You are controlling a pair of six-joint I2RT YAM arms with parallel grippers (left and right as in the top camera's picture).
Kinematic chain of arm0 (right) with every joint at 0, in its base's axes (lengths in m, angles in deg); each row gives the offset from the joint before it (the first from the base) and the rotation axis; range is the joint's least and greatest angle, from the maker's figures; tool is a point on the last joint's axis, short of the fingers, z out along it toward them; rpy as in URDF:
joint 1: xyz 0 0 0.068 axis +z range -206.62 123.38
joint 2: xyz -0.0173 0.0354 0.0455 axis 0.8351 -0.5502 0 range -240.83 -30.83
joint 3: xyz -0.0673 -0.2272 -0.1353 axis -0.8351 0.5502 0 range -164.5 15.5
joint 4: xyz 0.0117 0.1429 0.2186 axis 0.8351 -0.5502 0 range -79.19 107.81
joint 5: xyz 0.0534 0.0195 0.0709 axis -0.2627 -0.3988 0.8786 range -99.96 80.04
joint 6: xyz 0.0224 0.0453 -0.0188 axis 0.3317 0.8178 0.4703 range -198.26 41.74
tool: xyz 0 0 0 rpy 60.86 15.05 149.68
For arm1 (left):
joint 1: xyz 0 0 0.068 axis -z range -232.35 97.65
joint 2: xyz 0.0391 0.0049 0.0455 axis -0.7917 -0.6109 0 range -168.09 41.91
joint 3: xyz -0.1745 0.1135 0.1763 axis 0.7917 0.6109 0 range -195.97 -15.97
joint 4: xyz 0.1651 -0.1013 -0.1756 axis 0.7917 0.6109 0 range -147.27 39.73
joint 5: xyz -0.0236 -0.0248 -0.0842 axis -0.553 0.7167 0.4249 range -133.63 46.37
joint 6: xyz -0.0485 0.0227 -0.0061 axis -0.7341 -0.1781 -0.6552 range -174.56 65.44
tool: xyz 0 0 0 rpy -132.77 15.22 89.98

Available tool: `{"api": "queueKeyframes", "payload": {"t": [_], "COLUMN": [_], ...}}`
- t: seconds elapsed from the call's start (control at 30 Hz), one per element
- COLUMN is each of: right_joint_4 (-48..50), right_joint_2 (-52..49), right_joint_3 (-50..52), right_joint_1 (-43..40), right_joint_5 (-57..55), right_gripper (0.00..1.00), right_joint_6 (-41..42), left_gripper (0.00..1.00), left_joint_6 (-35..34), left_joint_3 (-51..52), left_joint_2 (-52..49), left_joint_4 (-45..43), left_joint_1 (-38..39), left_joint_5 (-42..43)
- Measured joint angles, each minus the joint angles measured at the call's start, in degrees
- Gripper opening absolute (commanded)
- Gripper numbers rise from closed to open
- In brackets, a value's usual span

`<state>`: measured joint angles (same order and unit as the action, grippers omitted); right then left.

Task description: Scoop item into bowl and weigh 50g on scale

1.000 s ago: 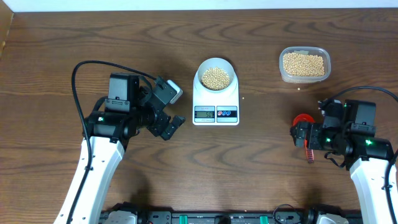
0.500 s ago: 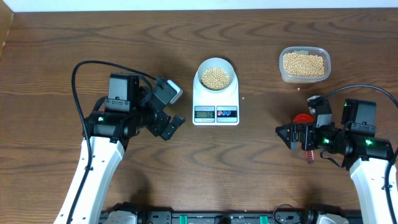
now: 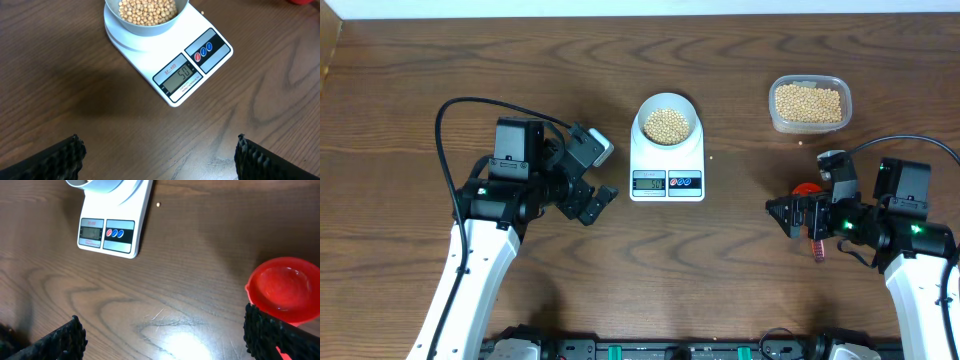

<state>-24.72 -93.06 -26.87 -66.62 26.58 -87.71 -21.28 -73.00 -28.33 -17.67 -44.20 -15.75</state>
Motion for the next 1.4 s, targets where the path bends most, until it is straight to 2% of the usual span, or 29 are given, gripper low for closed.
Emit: {"api": "queueKeyframes", "payload": {"t": [0.17,0.57,0.77,1.07,1.2,1.4], "right_joint_4": [6.1,29.9,40.2,39.1,38.3,43.9], "right_joint_2": [0.0,0.0,0.0,0.0,0.0,0.9], "right_joint_3": [0.0,-0.3,-0.3,-0.3,-0.3,-0.3], "right_joint_1": [0.0,0.0,0.0,0.0,0.0,-1.5], "right_joint_5": [0.2,3.0,5.1,5.7,5.7,7.1], "right_gripper": [0.99,0.99,0.99,0.99,0.99,0.99], "right_joint_6": [-0.7,-1.4,2.5,12.5,14.5,15.4], "left_gripper": [0.98,0.98,0.98,0.98,0.98,0.98], "left_joint_6": [0.0,0.0,0.0,0.0,0.0,0.0], "left_joint_3": [0.0,0.0,0.0,0.0,0.0,0.0], "left_joint_2": [0.0,0.0,0.0,0.0,0.0,0.0], "left_joint_4": [0.0,0.0,0.0,0.0,0.0,0.0], "left_joint_1": [0.0,0.0,0.0,0.0,0.0,0.0], "left_joint_5": [0.0,0.0,0.0,0.0,0.0,0.0]}}
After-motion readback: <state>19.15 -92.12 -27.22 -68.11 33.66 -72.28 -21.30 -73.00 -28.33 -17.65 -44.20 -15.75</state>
